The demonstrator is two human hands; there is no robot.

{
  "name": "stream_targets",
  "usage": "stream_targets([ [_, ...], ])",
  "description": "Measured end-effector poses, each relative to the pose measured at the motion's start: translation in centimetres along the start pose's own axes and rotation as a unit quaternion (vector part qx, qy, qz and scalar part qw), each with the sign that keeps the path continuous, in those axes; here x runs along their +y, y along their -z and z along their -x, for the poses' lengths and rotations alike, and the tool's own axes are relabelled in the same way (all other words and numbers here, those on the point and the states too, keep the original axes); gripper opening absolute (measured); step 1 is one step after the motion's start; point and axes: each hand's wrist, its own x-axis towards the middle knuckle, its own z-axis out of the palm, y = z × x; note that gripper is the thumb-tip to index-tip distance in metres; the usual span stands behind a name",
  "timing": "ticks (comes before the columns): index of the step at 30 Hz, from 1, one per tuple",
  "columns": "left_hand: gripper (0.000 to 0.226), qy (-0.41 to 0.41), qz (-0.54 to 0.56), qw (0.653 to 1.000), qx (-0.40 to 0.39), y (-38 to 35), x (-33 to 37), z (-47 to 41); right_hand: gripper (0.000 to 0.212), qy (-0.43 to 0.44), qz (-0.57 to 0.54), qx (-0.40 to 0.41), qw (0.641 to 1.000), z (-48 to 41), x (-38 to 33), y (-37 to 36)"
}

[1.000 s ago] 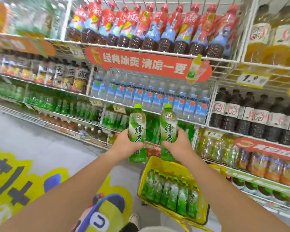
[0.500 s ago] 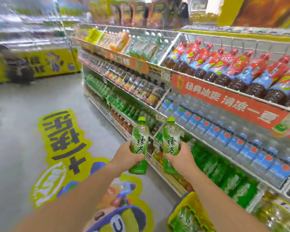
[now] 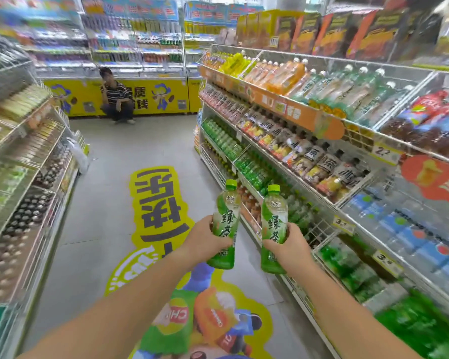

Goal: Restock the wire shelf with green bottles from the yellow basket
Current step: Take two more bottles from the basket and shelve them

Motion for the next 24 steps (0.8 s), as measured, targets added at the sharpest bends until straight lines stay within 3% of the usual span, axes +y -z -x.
stream_targets([
  [7, 0.044, 0.02, 0.016, 0.999, 0.02, 7.2, -1.3, -7.3, 0.047, 0.013, -0.012, 0.001, 1.0, -7.0, -4.6, -7.6],
  [16, 0.028, 0.042, 0.019, 0.999, 0.026, 10.0, -2.2, -17.9, 0.045, 0.008, -0.043, -0.02, 0.999, -18.3, -6.7, -12.7],
  [24, 0.042, 0.059, 0.016, 0.998, 0.022, 9.6, -0.9, -31.3, 0.046, 0.018, -0.039, -0.017, 0.999, -31.5, -8.4, -13.9],
])
